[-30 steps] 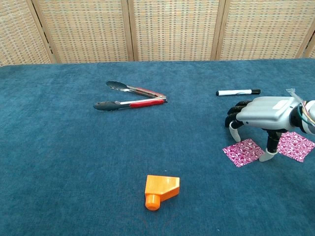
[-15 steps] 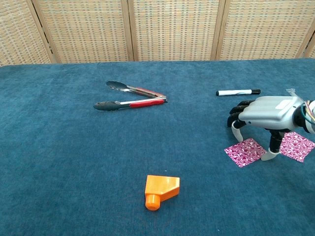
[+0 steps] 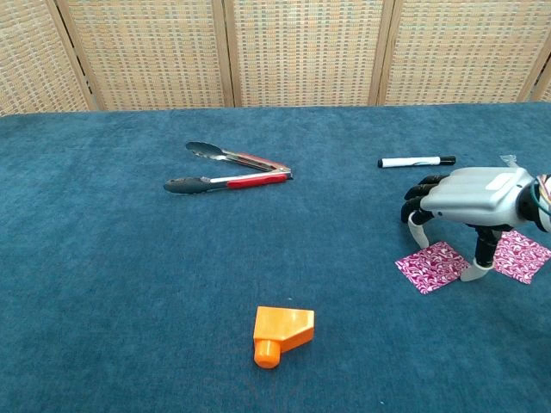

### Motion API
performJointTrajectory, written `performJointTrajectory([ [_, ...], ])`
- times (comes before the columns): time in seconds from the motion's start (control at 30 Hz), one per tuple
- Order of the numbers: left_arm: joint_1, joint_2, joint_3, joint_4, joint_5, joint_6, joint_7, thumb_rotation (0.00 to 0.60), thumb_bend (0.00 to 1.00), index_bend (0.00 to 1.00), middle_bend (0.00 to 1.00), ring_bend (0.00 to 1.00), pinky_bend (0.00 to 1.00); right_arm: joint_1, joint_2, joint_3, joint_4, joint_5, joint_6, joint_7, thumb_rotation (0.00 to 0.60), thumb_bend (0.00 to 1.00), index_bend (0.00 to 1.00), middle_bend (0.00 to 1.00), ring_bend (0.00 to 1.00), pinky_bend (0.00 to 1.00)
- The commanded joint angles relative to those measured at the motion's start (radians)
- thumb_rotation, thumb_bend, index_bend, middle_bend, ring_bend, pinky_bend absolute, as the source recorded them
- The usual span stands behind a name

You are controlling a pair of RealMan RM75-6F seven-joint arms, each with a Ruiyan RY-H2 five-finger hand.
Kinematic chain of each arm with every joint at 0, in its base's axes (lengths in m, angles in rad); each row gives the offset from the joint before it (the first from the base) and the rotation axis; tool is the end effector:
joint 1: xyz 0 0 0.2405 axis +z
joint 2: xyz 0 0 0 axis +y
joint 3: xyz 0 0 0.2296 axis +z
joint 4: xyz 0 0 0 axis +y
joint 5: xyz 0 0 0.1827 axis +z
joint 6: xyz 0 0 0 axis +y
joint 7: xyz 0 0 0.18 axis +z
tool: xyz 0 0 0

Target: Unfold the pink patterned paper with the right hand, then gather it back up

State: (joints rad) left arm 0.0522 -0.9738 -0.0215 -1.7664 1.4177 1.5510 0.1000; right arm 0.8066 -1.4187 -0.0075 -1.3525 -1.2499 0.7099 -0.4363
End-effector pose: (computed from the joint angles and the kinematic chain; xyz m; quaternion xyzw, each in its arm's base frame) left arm -0.2948 0.1667 0.2120 -0.5532 -0.4057 -0.3124 0.6572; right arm -0.1822 -0.3477 -0.0097 0.8751 -0.2297 0.1708 0.3902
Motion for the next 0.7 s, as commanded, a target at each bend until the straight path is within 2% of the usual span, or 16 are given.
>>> performJointTrajectory([
  [0.03, 0.0, 0.0, 0.0, 0.001, 0.0, 0.0, -0.001, 0.6, 0.12, 0.02, 0.0, 0.0, 0.0, 0.002, 0.018, 0.004, -0.018, -0.002, 0.006, -0.005, 0.6, 0.21, 0.54, 0.19, 0.0, 0.0],
  [0.4, 0.007, 0.002, 0.002, -0.006, 0.009, 0.015, 0.003, 0.6, 0.12, 0.02, 0.0, 0.0, 0.0, 0.007, 0.114, 0.007, -0.083, -0.007, 0.015, -0.02, 0.6, 0.21, 0.54, 0.19, 0.0, 0.0],
  [0.7, 0.016, 0.001, 0.007, -0.018, 0.014, 0.029, 0.017, 0.6, 0.12, 0.02, 0.0, 0.0, 0.0, -0.003, 0.169, -0.005, -0.069, -0.05, 0.015, 0.042, 0.6, 0.21, 0.54, 0.19, 0.0, 0.0],
])
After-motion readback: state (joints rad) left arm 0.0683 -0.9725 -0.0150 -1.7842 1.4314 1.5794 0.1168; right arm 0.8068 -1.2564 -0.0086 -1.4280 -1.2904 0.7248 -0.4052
